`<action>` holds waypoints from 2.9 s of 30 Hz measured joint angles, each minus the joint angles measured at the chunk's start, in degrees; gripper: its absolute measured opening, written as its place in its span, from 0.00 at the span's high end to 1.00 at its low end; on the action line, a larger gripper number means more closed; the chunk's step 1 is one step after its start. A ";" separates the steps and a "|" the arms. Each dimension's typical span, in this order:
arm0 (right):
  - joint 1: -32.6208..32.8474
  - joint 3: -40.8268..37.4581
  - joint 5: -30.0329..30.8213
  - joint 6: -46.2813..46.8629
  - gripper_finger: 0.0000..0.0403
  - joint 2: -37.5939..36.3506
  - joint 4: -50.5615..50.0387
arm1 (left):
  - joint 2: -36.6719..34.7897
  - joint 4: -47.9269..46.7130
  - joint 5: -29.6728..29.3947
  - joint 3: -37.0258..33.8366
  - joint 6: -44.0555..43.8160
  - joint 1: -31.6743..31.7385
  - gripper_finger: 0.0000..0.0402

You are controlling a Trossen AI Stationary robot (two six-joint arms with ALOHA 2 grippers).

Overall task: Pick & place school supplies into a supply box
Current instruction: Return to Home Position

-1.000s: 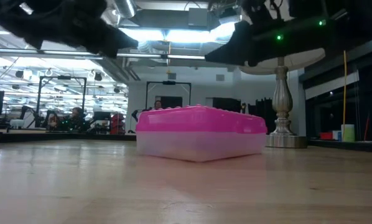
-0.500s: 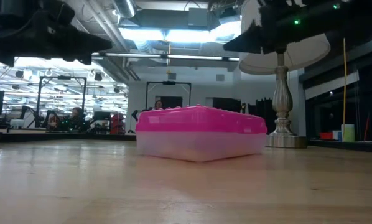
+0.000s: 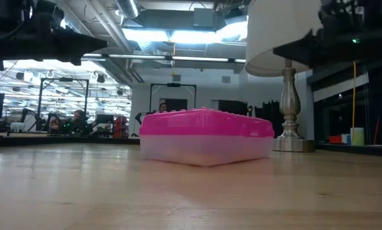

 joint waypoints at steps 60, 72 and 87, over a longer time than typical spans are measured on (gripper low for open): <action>0.00 -6.67 -7.01 7.70 0.93 -45.44 -42.08 | -1.91 -7.44 -14.10 0.00 1.51 1.37 0.99; 0.00 -6.65 -7.01 7.75 0.93 -45.44 -42.08 | -1.91 -7.44 -14.09 0.00 1.51 1.37 0.99; 10.61 -6.54 -18.12 4.66 0.93 -46.88 -43.81 | -1.91 -7.46 -14.09 0.00 1.51 1.37 0.99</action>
